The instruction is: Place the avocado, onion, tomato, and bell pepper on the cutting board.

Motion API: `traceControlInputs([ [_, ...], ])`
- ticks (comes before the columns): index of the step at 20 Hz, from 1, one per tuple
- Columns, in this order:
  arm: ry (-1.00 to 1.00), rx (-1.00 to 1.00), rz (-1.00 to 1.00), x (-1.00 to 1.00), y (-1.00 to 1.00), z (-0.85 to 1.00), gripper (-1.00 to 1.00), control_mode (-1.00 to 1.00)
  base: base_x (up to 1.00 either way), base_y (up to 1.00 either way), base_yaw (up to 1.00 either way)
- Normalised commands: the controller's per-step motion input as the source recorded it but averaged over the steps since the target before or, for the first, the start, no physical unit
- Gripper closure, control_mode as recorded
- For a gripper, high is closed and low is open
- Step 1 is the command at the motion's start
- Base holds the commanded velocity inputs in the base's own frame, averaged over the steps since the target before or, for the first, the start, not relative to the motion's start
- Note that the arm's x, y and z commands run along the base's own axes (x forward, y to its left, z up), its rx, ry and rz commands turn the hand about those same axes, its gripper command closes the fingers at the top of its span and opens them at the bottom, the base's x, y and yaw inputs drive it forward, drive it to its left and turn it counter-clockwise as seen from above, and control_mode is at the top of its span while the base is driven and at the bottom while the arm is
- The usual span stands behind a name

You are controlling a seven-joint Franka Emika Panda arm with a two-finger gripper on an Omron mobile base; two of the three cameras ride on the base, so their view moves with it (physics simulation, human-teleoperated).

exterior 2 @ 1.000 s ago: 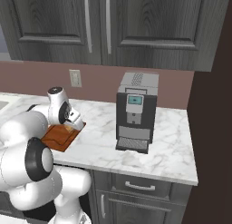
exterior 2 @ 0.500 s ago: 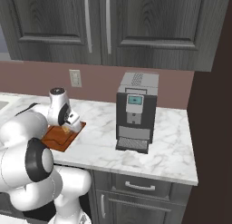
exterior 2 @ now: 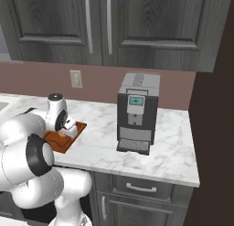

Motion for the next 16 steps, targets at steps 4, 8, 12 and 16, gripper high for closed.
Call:
traceControlInputs([
  [4, 0.01, 0.00, 0.00, 0.00, 0.28, -0.23, 1.00, -1.00, 0.00, 0.00, 0.00],
  [8, 0.00, 0.00, 0.00, 0.00, 0.14, -0.16, 1.00, -1.00, 0.00, 0.00, 0.00],
  [12, 0.00, -0.03, 0.00, 0.00, 0.12, -0.32, 1.00, -1.00, 0.00, 0.00, 0.00],
  [16, 0.00, -0.01, 0.00, 0.00, 0.05, -0.10, -1.00, -1.00, 0.00, 0.00, 0.00],
])
